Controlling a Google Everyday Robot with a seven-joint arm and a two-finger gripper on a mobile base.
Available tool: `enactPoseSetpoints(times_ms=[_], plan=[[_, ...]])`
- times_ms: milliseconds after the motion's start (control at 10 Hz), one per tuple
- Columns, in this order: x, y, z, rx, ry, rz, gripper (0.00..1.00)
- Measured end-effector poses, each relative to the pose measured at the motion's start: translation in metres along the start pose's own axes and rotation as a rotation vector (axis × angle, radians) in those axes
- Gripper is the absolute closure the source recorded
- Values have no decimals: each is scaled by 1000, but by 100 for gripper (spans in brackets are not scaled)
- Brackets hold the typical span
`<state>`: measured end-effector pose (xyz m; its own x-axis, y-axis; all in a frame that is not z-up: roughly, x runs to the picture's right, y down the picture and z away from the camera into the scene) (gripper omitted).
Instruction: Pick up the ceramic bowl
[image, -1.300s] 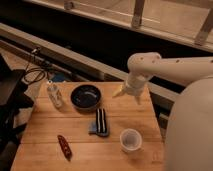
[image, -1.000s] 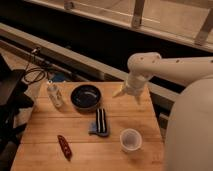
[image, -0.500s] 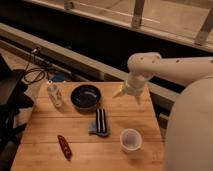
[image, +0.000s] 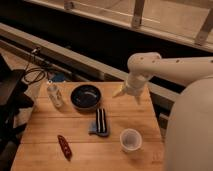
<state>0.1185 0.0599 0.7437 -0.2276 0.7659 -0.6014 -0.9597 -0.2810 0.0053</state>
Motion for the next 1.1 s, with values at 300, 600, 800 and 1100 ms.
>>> enactPoseSetpoints(times_ms=[300,600,800,1100], plan=[[0,0,0,0,0,0,20],[-2,7,0,1,-2,-13,20],[-2,27,3,6,4,-40,20],[-10,37,3,5,6,-71,20]])
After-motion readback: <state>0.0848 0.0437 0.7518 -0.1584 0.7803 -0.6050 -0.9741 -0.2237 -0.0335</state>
